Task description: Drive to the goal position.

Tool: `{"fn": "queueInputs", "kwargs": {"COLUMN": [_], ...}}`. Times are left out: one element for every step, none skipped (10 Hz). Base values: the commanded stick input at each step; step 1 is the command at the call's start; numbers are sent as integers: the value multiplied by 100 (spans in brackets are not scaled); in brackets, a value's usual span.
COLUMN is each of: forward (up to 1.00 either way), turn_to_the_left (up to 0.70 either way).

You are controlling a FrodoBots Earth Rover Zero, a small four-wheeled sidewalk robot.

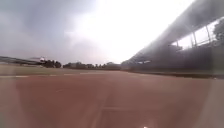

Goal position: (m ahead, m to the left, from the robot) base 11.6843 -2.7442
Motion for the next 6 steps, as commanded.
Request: {"fn": "queueInputs", "kwargs": {"forward": [70,70,70,70,70,70], "turn_to_the_left": [0,0,0,0,0,0]}}
